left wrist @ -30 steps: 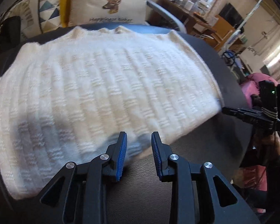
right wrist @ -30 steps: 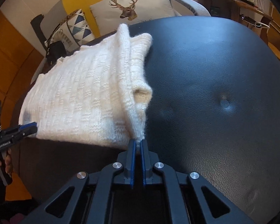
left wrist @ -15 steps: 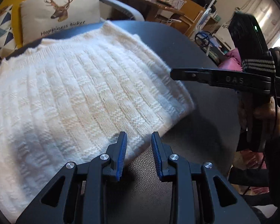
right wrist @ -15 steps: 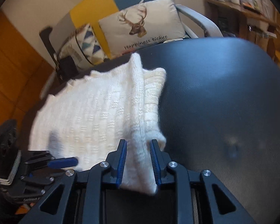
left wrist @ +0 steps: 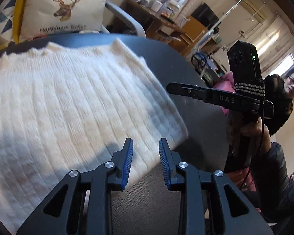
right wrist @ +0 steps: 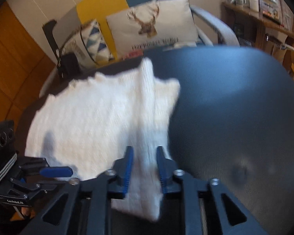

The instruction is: Fold clothes

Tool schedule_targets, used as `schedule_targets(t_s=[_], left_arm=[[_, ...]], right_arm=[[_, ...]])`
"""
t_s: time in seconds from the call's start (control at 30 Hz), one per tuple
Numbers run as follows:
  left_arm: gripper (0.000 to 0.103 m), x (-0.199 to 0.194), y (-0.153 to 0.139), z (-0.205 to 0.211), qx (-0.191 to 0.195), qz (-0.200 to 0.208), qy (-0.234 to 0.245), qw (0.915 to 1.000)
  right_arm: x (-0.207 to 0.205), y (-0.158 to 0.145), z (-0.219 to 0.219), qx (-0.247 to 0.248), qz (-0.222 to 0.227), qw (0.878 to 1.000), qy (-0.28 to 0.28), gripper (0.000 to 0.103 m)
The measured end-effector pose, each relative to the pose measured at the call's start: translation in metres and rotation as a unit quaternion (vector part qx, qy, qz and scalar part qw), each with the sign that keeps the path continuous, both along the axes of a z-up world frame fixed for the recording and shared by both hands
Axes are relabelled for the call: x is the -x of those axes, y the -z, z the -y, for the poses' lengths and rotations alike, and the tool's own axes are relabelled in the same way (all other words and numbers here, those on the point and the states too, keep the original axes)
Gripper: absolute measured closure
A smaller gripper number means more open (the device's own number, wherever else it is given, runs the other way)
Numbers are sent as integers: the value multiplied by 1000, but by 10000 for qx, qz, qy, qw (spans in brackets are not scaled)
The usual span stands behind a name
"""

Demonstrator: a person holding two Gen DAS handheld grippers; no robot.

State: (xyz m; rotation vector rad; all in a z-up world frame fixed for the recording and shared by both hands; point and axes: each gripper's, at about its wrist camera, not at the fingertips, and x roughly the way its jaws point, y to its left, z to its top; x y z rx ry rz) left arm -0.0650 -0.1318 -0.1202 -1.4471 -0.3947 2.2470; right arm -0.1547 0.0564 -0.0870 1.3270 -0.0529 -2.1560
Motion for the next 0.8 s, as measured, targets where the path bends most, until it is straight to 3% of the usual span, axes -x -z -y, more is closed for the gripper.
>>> schedule_targets(t_s=[0.1,0.27,0.37,0.47,0.5,0.57,0.67,0.73,0.8], left_arm=[[74,3,5,3,-41,7,-106,9999],[74,8,12,8,-109,20,-282,9995],[74,11,17,11,-150,27,-387,9991],[74,13,20,13,-241,64,-442,9987],[74,13,21,14,-280,81,-452,9986],[74,13,23,15,-358,116,-471,9982],[74,10,22,15,-348,64,-478,9982],[73,7,17,20,-392,2,-512,9979],[73,4,9,23,-429,-122,-510,9977]], right_arm=[[25,-4,10,334,81,9994,103,75],[61,14,34,299,476,9982,190,75],[71,29,46,5,687,9975,187,75],[68,36,60,-316,424,9986,77,75],[64,35,66,-623,192,9979,-24,76],[57,33,77,-1212,-266,9921,-209,95],[44,23,84,-1588,-792,9841,-101,99],[42,21,81,-1649,-933,9818,79,99],[47,33,77,-1724,-755,9820,151,99]])
